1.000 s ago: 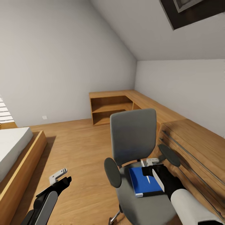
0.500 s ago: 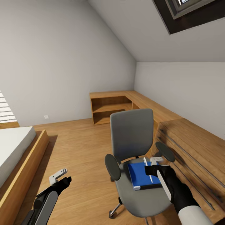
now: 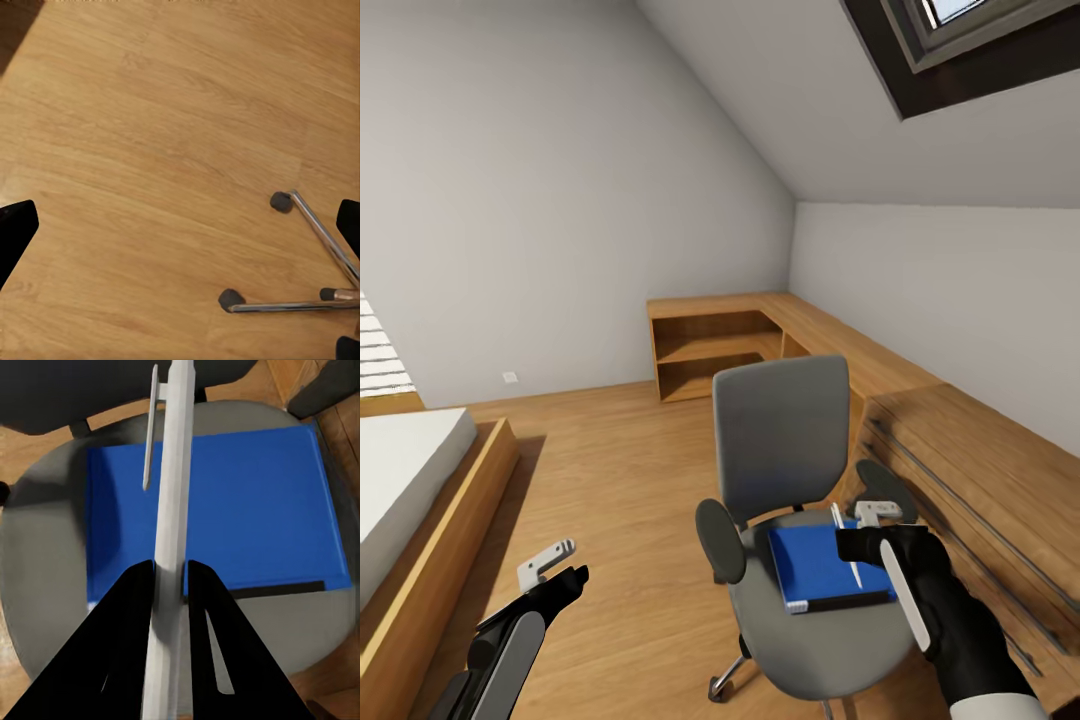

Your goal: In the bedroom, organize the workspace by keeping the computer under the desk, ensuring the monitor is on the desk, placing the keyboard on the desk next to the monitor, placing the mouse on the desk next to the keyboard, moving the folder from the swivel chair onto the desk next to the mouse, stacking the notebook on top of the folder with the pen on top of the notebook, and positioning the swivel chair next to the desk.

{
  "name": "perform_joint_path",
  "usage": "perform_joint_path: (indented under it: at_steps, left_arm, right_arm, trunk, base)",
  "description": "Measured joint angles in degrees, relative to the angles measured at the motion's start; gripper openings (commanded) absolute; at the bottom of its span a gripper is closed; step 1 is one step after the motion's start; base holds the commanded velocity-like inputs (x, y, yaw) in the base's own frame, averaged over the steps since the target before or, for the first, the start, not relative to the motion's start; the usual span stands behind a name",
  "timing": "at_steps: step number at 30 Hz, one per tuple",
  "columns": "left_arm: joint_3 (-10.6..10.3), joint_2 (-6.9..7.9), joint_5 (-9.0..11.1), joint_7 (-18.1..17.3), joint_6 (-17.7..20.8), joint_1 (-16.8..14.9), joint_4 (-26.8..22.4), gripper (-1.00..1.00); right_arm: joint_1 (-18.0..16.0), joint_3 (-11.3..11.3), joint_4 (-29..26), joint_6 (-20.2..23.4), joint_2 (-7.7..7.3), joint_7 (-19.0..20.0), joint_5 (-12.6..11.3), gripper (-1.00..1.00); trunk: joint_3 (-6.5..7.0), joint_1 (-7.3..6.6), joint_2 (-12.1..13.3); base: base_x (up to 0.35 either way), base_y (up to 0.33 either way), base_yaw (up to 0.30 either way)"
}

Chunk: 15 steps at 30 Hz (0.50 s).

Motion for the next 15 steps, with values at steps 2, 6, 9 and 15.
perform_joint_path:
  at_steps: [2, 6, 9, 15]
  left_arm:
    - [0.0, 0.0, 0.0, 0.0, 0.0, 0.0, 0.0, 1.0]
    - [0.0, 0.0, 0.0, 0.0, 0.0, 0.0, 0.0, 1.0]
    - [0.0, 0.0, 0.0, 0.0, 0.0, 0.0, 0.0, 1.0]
    - [0.0, 0.0, 0.3, 0.0, 0.0, 0.0, 0.0, 1.0]
  right_arm:
    - [0.1, -0.1, -2.4, 2.0, 0.03, 0.0, 0.0, -1.0]
    - [0.1, -0.7, -4.2, 2.8, 0.04, 0.1, 0.0, -1.0]
    - [0.2, -2.8, -5.6, 3.1, 0.04, 0.1, 0.0, -1.0]
    - [1.5, -5.3, -10.7, 2.4, 0.1, 0.2, 0.0, -1.0]
  trunk:
    - [0.36, -0.44, 0.8]
    - [1.08, -1.32, 2.4]
    - [1.62, -1.98, 3.6]
    - [2.69, -3.26, 6.0]
  base:
    - [0.0, 0.0, 0.0]
    - [0.0, 0.0, 0.0]
    - [0.0, 0.0, 0.0]
    - [-0.237, 0.0, 0.0]
